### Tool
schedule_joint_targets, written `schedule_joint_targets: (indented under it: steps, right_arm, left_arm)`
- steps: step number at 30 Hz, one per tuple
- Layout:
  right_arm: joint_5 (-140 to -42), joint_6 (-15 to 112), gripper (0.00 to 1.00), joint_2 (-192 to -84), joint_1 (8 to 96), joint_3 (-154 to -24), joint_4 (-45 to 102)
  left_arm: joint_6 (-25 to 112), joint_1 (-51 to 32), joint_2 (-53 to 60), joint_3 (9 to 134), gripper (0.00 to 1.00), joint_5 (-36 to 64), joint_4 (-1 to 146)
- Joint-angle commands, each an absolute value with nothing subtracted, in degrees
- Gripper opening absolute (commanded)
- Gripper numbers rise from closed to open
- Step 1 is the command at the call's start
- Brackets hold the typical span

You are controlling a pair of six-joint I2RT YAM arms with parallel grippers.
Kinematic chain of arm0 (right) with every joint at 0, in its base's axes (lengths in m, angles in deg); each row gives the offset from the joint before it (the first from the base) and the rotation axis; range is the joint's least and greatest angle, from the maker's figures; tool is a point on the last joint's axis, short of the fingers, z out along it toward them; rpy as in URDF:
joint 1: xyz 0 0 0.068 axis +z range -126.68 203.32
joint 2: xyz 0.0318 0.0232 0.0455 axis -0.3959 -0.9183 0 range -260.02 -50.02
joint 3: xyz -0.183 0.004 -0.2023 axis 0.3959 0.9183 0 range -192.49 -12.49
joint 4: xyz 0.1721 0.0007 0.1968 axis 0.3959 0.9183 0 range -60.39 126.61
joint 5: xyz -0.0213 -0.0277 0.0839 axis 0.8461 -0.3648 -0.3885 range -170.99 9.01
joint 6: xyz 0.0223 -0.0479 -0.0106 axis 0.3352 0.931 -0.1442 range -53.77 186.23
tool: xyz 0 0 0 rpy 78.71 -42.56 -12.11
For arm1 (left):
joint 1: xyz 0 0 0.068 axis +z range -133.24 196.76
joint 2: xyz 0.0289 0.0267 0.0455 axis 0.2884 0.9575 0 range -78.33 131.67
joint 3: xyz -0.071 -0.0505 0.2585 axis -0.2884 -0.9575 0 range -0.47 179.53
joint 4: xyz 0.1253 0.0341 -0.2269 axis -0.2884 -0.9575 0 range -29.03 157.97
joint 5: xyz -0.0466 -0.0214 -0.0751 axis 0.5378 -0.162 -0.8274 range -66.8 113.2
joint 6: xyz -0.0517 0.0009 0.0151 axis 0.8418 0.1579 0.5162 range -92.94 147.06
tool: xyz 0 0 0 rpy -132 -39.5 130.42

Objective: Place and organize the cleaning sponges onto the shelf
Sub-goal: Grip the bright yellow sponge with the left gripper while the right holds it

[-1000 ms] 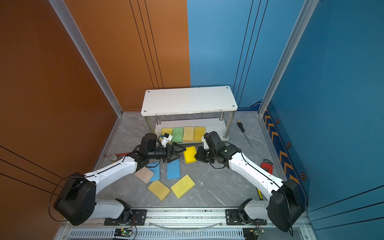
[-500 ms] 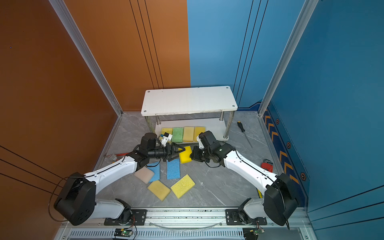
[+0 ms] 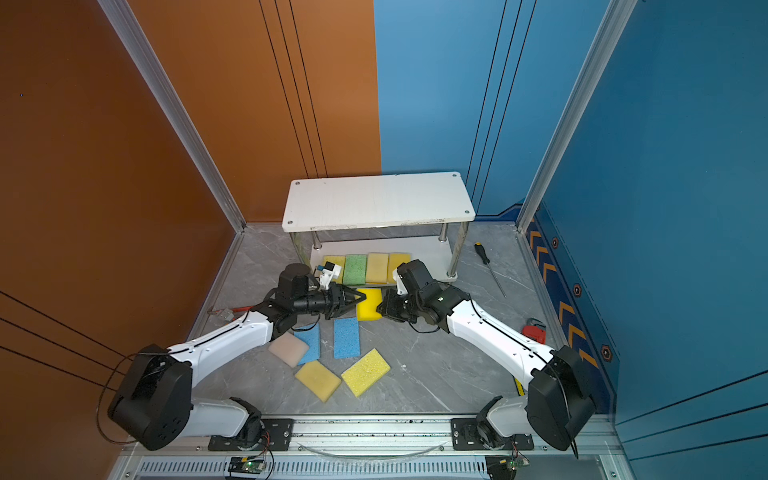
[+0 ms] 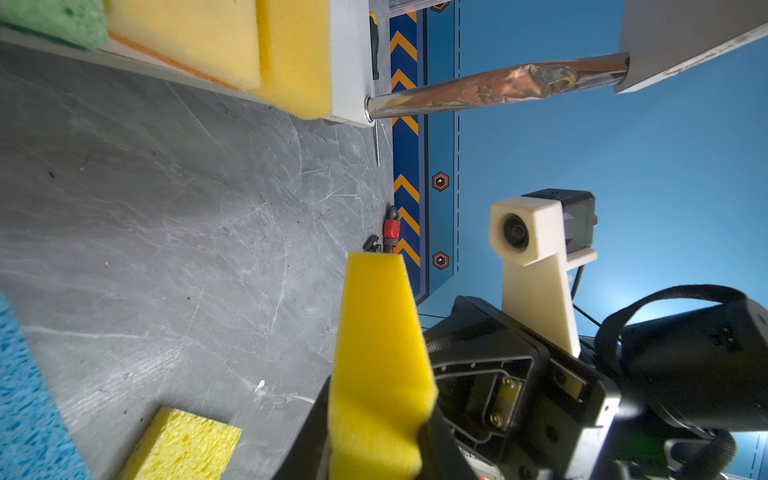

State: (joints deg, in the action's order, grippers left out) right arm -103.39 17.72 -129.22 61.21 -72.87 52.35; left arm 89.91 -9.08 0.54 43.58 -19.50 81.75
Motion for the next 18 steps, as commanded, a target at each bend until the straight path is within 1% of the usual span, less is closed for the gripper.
schedule_joint_targets:
  steps: [1, 4, 5, 6, 8, 12, 15, 18]
  right_arm:
    - [-104.1, 15.7, 0.24, -126.8, 60.5, -73.5, 51.3]
    - [-104.2, 13.2, 0.52, -123.6, 58.7, -70.8, 49.8]
    - [-105.0, 11.6, 0.59, -122.2, 58.1, -69.0, 47.6]
    - [-105.9, 10.1, 0.61, -121.1, 57.5, -67.5, 45.3]
    - [-107.5, 6.6, 0.64, -118.9, 56.7, -64.4, 40.5]
    - [-108.4, 1.5, 0.66, -115.8, 56.0, -59.8, 32.9]
    - [-108.6, -1.6, 0.66, -115.2, 55.6, -57.3, 27.1]
    - [-109.0, -2.4, 0.66, -115.9, 56.0, -57.5, 24.2]
  left_arm:
    - [89.8, -8.1, 0.9, 43.3, 0.27, -21.1, 83.2]
    - [90.7, -7.5, 0.4, 43.9, 0.27, -21.0, 83.2]
    - [91.6, -7.2, 0.4, 44.2, 0.27, -20.9, 83.7]
    - [92.9, -7.0, 0.5, 44.1, 0.27, -20.9, 85.1]
    - [97.0, -6.6, 0.9, 43.9, 0.27, -21.0, 89.7]
    - [103.0, -6.2, 2.1, 44.5, 0.27, -20.9, 96.9]
    - [105.0, -6.2, 2.8, 45.6, 0.27, -21.0, 99.0]
    - [106.8, -6.2, 3.4, 45.6, 0.27, -21.2, 101.5]
